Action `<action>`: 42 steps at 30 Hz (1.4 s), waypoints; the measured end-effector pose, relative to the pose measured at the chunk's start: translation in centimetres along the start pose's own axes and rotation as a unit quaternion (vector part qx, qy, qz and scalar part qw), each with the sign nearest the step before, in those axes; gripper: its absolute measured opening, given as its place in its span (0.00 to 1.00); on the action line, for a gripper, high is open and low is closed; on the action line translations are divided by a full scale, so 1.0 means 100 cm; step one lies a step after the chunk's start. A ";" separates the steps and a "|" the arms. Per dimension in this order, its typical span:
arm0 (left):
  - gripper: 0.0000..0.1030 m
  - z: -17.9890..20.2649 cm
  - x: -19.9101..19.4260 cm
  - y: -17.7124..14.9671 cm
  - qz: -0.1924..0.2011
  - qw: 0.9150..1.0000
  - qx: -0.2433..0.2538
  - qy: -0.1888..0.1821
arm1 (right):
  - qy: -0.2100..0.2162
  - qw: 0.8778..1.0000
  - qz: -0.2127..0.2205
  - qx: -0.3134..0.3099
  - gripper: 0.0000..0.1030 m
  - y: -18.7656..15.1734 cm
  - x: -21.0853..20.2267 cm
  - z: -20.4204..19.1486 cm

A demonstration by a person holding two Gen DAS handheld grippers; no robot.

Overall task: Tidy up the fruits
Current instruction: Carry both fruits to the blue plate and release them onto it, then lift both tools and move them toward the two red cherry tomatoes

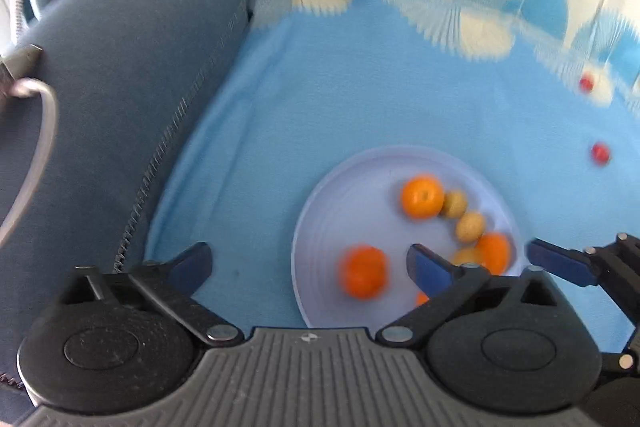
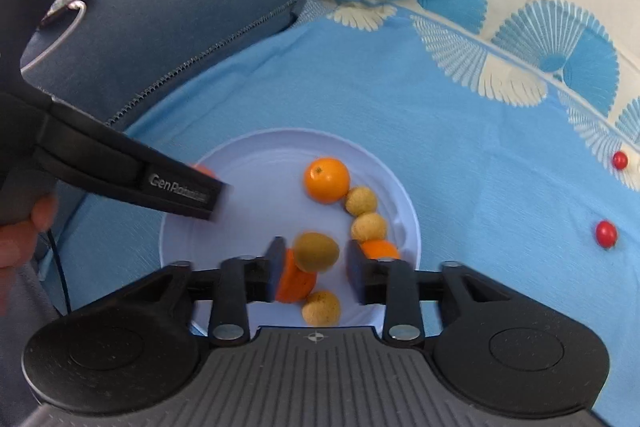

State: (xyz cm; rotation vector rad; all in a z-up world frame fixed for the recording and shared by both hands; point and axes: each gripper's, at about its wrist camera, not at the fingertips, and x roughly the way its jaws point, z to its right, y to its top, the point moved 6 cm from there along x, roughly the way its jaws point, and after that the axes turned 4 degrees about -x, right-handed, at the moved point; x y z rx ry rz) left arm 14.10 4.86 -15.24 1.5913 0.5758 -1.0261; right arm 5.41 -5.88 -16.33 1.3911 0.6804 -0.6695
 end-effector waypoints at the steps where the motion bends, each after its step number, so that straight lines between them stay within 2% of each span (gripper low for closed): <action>1: 1.00 -0.001 -0.008 -0.001 0.001 1.000 0.003 -0.001 | -0.004 1.000 0.004 0.003 0.62 0.001 -0.006 0.001; 3: 1.00 -0.002 -0.024 -0.004 0.001 1.000 0.006 0.006 | -0.009 1.000 0.007 0.016 0.73 0.000 -0.022 0.005; 6: 1.00 -0.009 -0.058 -0.020 0.011 1.000 -0.001 0.006 | -0.005 0.999 0.008 0.047 0.83 -0.007 -0.055 0.006; 10: 1.00 -0.014 -0.101 -0.050 0.016 1.000 -0.011 0.007 | 0.000 0.997 0.009 0.081 0.89 -0.028 -0.103 -0.003; 14: 1.00 -0.015 -0.137 -0.077 0.025 0.999 -0.021 0.011 | -0.021 0.995 0.034 0.091 0.95 -0.049 -0.148 -0.016; 20: 1.00 -0.004 -0.186 -0.097 0.074 0.997 -0.001 0.010 | -0.060 0.991 0.096 0.064 0.99 -0.065 -0.203 -0.024; 25: 1.00 0.006 -0.219 -0.107 0.107 0.994 -0.001 0.011 | -0.066 0.988 0.129 0.057 0.99 -0.077 -0.236 -0.027; 32: 1.00 0.009 -0.241 -0.119 0.112 0.994 -0.001 0.011 | -0.075 0.983 0.155 0.061 0.99 -0.088 -0.268 -0.028; 42: 1.00 0.010 -0.255 -0.123 0.127 0.992 0.005 0.008 | -0.087 0.979 0.172 0.061 0.99 -0.092 -0.283 -0.033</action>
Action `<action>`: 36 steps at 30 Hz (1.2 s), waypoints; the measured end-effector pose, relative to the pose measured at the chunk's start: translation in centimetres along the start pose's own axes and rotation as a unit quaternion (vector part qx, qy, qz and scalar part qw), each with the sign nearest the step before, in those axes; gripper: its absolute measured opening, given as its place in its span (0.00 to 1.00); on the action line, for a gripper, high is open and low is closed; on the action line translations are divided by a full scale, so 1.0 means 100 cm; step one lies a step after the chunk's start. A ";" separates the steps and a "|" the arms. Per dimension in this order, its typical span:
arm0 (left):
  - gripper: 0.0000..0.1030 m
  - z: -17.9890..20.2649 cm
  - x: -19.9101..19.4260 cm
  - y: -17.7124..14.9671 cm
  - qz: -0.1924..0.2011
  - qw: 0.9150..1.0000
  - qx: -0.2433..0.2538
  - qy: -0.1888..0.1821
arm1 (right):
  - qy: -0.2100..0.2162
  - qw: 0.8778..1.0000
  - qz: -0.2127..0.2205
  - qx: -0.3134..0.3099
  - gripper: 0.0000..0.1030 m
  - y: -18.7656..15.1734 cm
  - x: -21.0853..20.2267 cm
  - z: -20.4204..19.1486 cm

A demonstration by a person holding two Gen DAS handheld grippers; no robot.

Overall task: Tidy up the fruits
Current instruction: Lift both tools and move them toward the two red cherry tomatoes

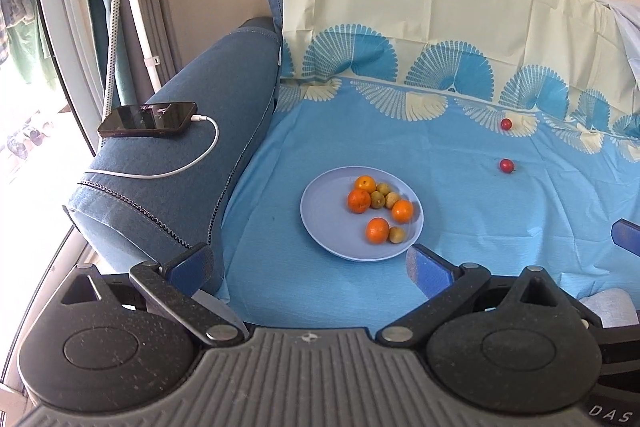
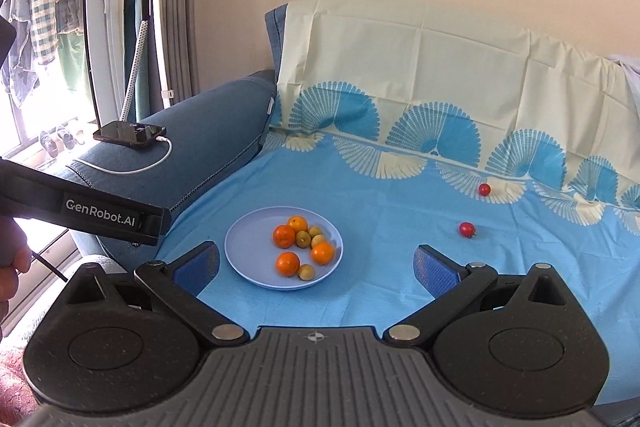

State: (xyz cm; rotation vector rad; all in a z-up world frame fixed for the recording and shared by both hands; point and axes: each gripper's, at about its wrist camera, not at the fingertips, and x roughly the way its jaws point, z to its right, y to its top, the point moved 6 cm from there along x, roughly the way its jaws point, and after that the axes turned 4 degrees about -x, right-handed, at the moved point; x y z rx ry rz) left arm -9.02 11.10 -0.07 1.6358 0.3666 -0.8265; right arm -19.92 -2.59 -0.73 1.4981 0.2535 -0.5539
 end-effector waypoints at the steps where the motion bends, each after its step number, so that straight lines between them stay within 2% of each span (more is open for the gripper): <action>1: 1.00 -0.001 0.000 0.000 0.000 1.000 0.001 0.000 | -0.001 1.000 0.001 -0.001 0.99 0.000 -0.001 0.000; 14: 1.00 0.000 0.012 -0.002 -0.015 1.000 0.002 0.000 | 0.002 1.000 -0.013 0.003 0.99 -0.003 0.005 0.000; 26: 1.00 0.011 0.046 -0.001 -0.052 0.998 0.018 0.001 | 0.000 0.999 -0.046 0.025 0.99 -0.014 0.030 0.014; 31: 1.00 0.049 0.072 0.010 -0.069 0.996 0.050 -0.019 | -0.047 0.996 -0.056 0.058 0.99 -0.023 0.046 0.061; 36: 1.00 0.127 0.113 0.030 -0.089 0.989 0.094 -0.072 | -0.130 0.984 -0.065 0.098 0.99 -0.037 0.068 0.152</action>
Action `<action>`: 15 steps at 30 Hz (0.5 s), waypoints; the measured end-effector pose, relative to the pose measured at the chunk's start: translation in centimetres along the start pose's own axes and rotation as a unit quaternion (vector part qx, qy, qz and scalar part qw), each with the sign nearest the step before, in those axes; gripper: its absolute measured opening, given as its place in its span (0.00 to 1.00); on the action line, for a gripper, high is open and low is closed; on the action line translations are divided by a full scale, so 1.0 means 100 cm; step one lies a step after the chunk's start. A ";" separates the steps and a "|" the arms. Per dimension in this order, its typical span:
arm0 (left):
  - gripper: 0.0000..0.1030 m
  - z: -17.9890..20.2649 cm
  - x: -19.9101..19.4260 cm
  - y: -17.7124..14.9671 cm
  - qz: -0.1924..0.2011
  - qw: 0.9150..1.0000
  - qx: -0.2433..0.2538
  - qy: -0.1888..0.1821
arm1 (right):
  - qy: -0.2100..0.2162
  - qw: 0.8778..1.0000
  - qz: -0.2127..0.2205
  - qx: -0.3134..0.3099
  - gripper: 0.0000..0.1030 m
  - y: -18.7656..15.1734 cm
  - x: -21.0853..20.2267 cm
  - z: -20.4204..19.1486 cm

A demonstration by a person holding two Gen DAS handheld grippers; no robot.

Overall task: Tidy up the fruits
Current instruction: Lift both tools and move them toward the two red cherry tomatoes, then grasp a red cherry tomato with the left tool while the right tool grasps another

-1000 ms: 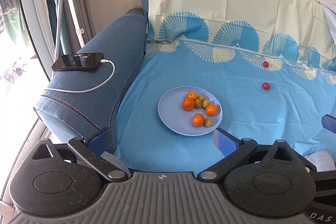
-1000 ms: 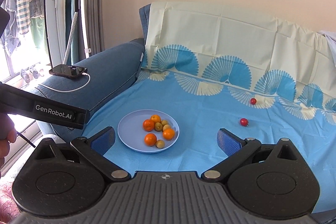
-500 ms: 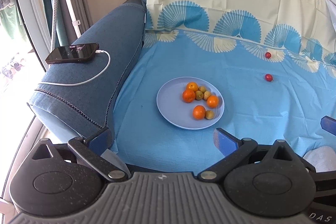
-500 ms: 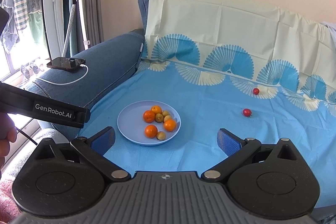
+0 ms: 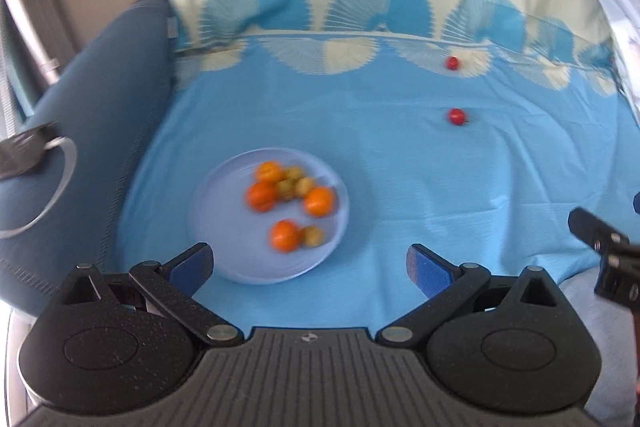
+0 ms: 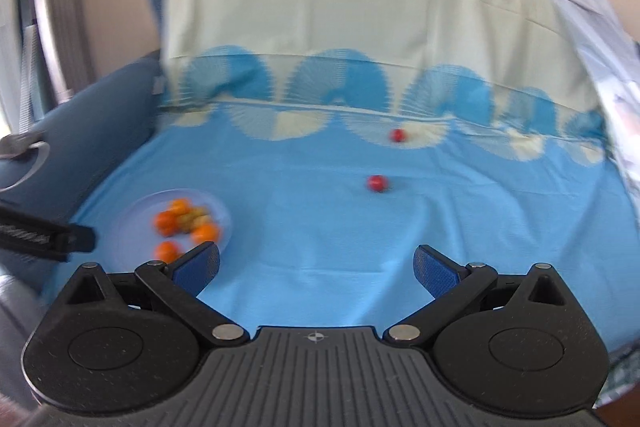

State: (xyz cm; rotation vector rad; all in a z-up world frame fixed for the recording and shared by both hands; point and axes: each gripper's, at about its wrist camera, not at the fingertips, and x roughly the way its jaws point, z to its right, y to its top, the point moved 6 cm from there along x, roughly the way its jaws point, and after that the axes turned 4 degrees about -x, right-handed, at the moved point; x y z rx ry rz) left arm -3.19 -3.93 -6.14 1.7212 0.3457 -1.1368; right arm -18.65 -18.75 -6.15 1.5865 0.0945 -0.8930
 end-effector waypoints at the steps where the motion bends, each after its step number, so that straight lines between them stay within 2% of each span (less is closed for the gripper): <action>1: 1.00 0.015 0.011 0.010 -0.001 1.000 0.010 -0.014 | -0.014 1.000 -0.003 0.008 0.99 0.002 0.011 0.019; 8: 1.00 0.134 0.122 0.085 0.012 0.996 0.059 -0.066 | -0.082 0.994 -0.033 0.066 0.99 0.014 0.109 0.151; 11: 1.00 0.176 0.178 0.110 0.015 0.995 0.072 -0.073 | -0.089 0.991 -0.047 0.085 0.99 0.014 0.154 0.191; 15: 0.99 0.220 0.253 0.128 0.003 0.992 0.103 -0.067 | -0.095 0.989 -0.056 0.094 0.99 0.009 0.210 0.220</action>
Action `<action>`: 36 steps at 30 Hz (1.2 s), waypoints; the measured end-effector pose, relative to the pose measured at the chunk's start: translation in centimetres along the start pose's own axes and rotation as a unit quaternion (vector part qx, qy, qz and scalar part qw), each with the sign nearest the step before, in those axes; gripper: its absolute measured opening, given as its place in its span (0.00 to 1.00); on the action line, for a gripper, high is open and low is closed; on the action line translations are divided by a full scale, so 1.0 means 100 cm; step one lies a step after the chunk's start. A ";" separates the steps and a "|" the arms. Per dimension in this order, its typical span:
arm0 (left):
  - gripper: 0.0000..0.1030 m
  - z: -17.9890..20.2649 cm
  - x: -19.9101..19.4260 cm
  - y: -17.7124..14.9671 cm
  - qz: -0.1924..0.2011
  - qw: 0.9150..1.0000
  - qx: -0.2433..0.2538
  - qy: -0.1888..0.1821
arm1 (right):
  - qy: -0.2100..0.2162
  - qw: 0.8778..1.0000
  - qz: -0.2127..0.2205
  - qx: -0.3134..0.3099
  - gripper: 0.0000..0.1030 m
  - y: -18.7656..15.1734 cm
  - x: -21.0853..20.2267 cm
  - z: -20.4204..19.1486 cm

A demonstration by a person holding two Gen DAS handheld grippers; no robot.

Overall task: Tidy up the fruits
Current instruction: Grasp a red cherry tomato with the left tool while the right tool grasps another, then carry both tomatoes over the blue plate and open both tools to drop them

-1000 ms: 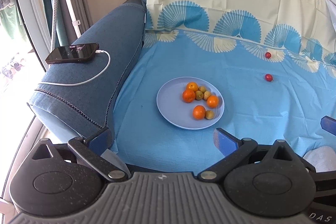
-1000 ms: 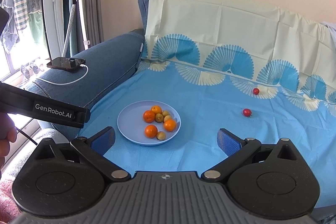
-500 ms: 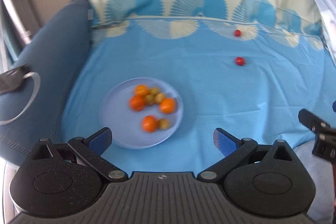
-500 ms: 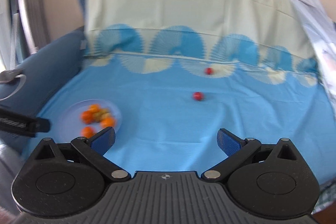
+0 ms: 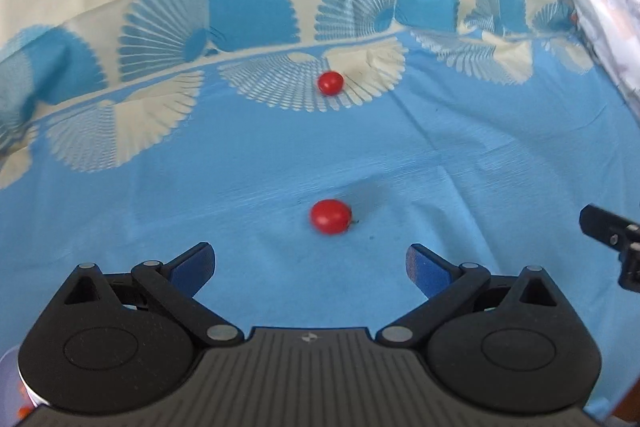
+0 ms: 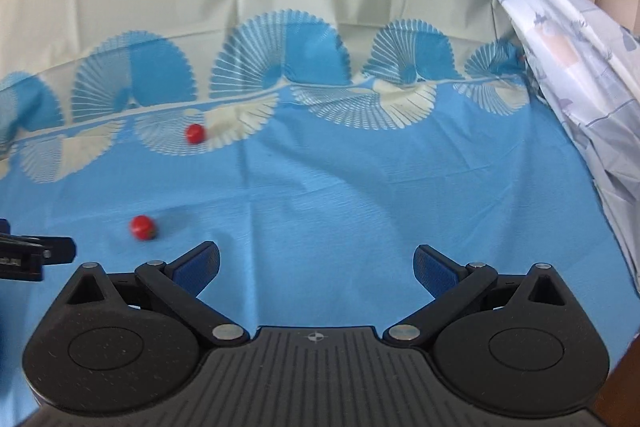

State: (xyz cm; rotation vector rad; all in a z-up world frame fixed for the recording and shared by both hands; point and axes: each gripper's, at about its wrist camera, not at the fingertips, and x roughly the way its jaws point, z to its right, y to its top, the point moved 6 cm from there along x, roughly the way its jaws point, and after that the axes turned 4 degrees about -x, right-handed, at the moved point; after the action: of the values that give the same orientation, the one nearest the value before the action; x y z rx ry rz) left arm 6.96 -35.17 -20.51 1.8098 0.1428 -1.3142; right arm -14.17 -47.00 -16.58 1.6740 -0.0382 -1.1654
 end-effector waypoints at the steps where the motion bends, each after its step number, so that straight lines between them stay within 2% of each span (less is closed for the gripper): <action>1: 0.99 0.004 0.017 0.002 -0.005 1.000 0.006 0.003 | 0.001 1.000 -0.002 0.002 0.99 0.002 0.015 0.002; 3: 0.98 0.007 0.048 0.003 -0.018 1.000 0.011 0.010 | 0.000 1.000 -0.005 -0.001 0.99 0.004 0.043 0.005; 5: 0.93 0.007 0.071 0.005 -0.029 1.000 0.003 0.009 | 0.000 1.000 -0.008 -0.011 0.99 0.008 0.071 0.004; 6: 0.80 0.005 0.079 0.006 -0.033 0.999 -0.003 0.005 | 0.001 1.000 -0.012 -0.016 0.99 0.008 0.082 0.003; 8: 0.64 0.001 0.086 0.007 -0.034 0.999 -0.015 -0.013 | 0.009 1.000 -0.015 -0.022 0.99 0.009 0.103 0.000; 9: 0.40 -0.002 0.084 0.008 -0.021 0.999 -0.017 -0.018 | 0.011 0.999 -0.017 -0.024 0.99 0.011 0.113 -0.002; 10: 0.40 -0.003 0.081 0.009 -0.018 1.000 -0.009 -0.018 | 0.013 0.999 -0.020 -0.027 0.99 0.013 0.121 -0.006; 12: 0.40 -0.013 0.076 0.008 -0.017 0.999 -0.024 -0.020 | 0.029 0.999 -0.009 -0.035 0.99 0.021 0.132 -0.018; 17: 0.40 -0.059 0.059 0.000 -0.018 0.998 -0.063 0.007 | 0.108 0.990 0.037 -0.078 0.99 0.059 0.163 -0.085; 19: 0.40 -0.081 0.050 -0.003 -0.018 0.996 -0.078 0.026 | 0.130 0.986 0.042 -0.100 0.99 0.072 0.182 -0.118; 22: 0.40 -0.109 0.037 -0.006 -0.015 0.994 -0.095 0.049 | 0.133 0.983 0.028 -0.124 0.98 0.086 0.216 -0.158; 24: 0.40 -0.124 0.028 -0.004 -0.013 0.993 -0.107 0.056 | 0.117 0.985 0.014 -0.127 0.90 0.092 0.239 -0.172; 25: 0.40 -0.130 0.023 -0.004 -0.011 0.992 -0.113 0.056 | 0.114 0.986 0.016 -0.118 0.91 0.094 0.245 -0.171; 26: 0.40 -0.134 0.017 -0.004 -0.009 0.991 -0.119 0.057 | 0.112 0.987 0.028 -0.108 0.70 0.097 0.244 -0.170; 27: 0.40 -0.138 0.011 -0.004 -0.006 0.991 -0.123 0.056 | 0.111 0.986 0.034 -0.117 0.28 0.100 0.242 -0.172; 29: 0.40 -0.143 -0.006 -0.005 0.002 0.990 -0.131 0.053 | 0.098 0.988 0.018 -0.114 0.29 0.100 0.230 -0.167; 31: 0.40 -0.148 -0.030 -0.008 0.008 0.989 -0.136 0.049 | 0.100 0.990 0.020 -0.098 0.29 0.097 0.203 -0.159; 33: 0.40 -0.152 -0.062 -0.014 0.015 0.989 -0.139 0.044 | 0.098 0.990 0.026 -0.096 0.29 0.089 0.159 -0.152; 36: 0.40 -0.156 -0.120 -0.032 0.020 0.989 -0.142 0.035 | 0.117 0.990 0.032 -0.074 0.29 0.071 0.076 -0.142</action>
State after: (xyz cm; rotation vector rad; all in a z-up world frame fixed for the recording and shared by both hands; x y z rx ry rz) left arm 11.20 -17.88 -11.58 1.6081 0.3131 -1.1398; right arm 3.20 -44.05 -16.61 1.6545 0.1374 -0.8969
